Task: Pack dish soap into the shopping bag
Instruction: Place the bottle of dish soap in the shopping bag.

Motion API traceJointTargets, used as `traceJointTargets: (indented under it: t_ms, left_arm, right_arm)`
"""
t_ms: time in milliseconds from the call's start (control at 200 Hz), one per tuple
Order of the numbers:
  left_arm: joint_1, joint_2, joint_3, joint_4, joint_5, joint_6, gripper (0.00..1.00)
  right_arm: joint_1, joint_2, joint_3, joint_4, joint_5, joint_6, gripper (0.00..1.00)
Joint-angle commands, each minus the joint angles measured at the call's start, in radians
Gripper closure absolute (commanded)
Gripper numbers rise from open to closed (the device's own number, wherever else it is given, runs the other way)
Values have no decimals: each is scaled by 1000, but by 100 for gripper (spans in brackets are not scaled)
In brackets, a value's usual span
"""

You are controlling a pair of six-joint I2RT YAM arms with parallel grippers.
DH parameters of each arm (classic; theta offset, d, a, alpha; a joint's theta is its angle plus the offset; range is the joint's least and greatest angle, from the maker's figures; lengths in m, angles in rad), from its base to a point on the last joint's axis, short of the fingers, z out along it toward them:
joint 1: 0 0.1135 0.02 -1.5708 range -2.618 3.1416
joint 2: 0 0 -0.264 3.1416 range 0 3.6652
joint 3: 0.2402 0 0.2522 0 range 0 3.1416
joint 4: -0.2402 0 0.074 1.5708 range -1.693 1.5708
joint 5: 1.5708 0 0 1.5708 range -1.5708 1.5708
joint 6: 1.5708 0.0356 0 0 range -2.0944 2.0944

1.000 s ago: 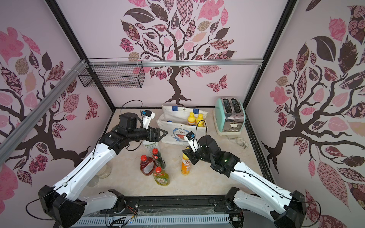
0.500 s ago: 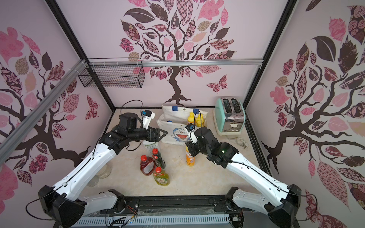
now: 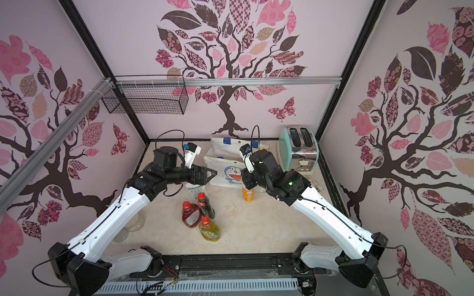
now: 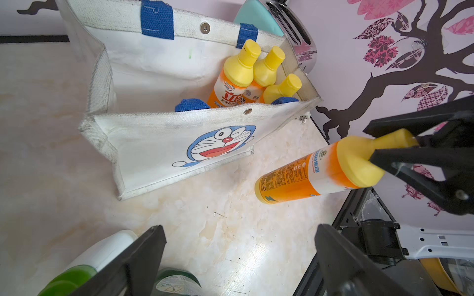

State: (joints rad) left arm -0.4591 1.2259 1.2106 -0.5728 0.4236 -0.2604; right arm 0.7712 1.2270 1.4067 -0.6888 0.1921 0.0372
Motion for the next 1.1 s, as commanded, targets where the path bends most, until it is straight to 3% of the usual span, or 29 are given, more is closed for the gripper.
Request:
traceJointTargets:
  t_ms: [0,1095]
  left_arm:
    - [-2,-17,24,-15,9,18,3]
    - [-2,-5,57,-27,20,39,3]
  right_arm:
    - [2,8,118,11,44,-9,100]
    - [-21,359,707,-83,87,-77,100]
